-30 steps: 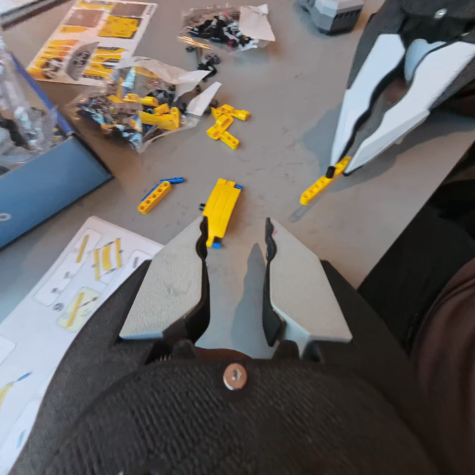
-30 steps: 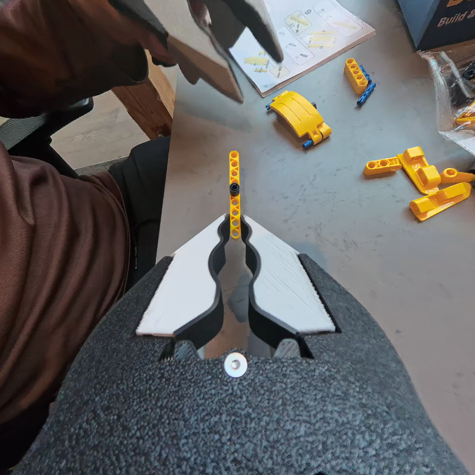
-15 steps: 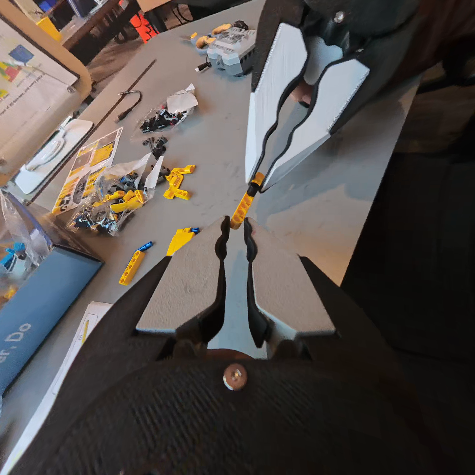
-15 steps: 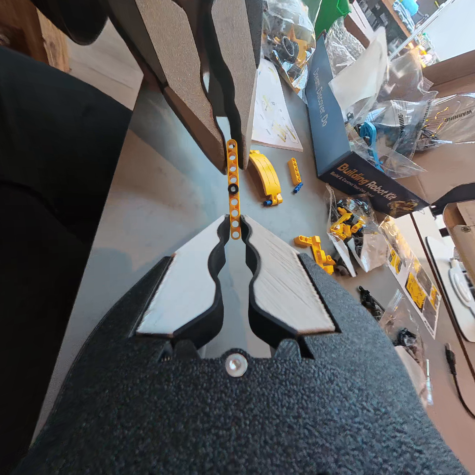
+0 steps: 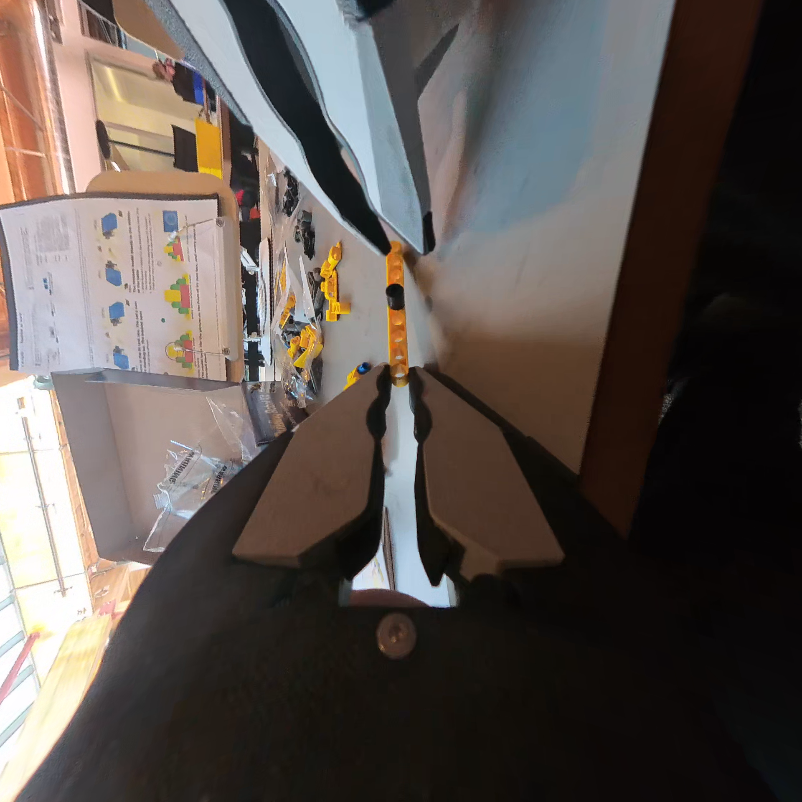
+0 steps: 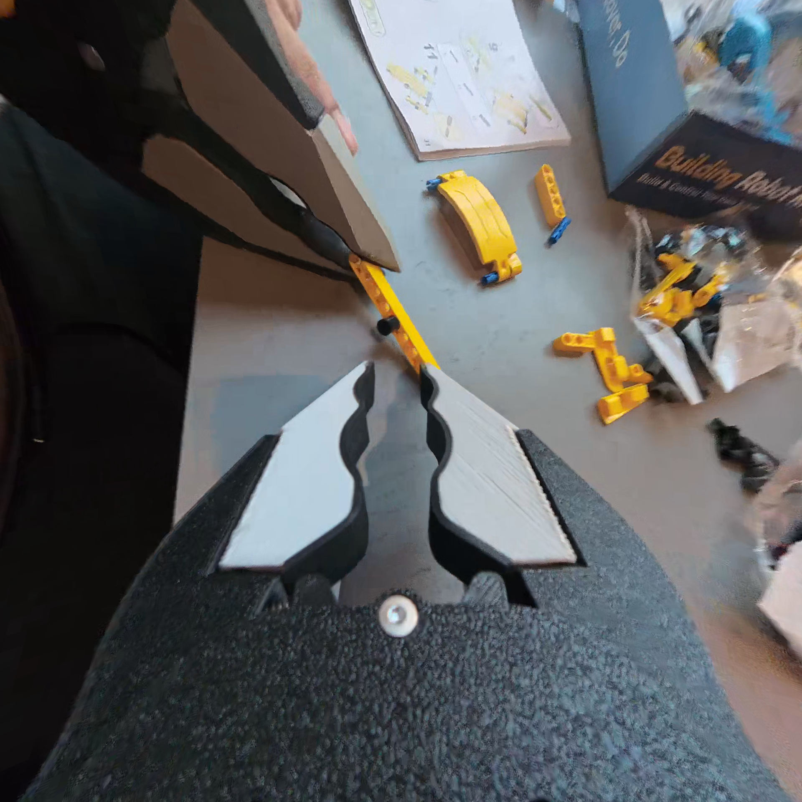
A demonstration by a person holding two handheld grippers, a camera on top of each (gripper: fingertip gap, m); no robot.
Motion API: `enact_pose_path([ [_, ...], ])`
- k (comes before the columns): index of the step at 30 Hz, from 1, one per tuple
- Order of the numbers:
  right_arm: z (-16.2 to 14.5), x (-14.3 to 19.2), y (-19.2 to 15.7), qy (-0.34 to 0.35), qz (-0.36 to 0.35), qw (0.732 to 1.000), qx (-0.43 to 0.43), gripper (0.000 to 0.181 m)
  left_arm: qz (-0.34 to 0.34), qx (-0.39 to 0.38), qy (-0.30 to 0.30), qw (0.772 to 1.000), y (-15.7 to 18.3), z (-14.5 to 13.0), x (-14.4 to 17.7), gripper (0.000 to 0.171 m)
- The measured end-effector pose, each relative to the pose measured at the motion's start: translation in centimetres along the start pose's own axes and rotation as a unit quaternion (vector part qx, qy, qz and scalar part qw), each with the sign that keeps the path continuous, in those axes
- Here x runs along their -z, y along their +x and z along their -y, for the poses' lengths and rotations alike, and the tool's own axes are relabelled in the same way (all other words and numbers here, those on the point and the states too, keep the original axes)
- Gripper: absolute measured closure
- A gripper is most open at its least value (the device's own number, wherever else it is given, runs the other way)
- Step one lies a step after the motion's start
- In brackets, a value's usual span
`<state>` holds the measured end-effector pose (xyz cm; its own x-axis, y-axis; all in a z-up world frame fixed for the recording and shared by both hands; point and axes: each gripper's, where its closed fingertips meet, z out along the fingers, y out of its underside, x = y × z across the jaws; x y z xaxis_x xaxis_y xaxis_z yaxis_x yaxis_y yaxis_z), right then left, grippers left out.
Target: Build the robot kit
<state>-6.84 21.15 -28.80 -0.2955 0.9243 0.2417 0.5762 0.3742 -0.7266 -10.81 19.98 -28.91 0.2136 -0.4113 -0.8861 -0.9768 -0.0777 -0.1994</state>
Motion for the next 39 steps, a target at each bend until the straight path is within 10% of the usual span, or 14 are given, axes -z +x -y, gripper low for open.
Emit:
enact_pose_path([
  [8, 1.4, 0.1, -0.8, 0.014, 0.074, 0.982, -0.174, 0.16, 0.006, 0.005, -0.028, 1.0, 0.0, 0.2, -0.2, 0.167],
  [21, -0.6, -0.6, 0.0, -0.029, 0.035, 0.989, -0.14, 0.174, -0.04, 0.078, 0.026, 0.996, 0.5, 2.8, 0.4, 0.157],
  [25, -0.7, -0.6, 0.1, -0.027, 0.037, 0.989, -0.14, 0.174, -0.106, 0.219, 0.057, 0.968, -1.0, 2.2, 1.8, 0.146],
  [32, -0.5, -0.9, 0.3, -0.028, 0.035, 0.988, -0.145, 0.174, -0.205, 0.416, -0.035, 0.885, -4.8, -6.4, -1.1, 0.138],
  [39, -1.1, -0.6, 1.5, -0.03, 0.009, 0.988, -0.149, 0.173, -0.322, 0.466, -0.06, 0.822, -1.1, -4.3, -1.6, 0.138],
])
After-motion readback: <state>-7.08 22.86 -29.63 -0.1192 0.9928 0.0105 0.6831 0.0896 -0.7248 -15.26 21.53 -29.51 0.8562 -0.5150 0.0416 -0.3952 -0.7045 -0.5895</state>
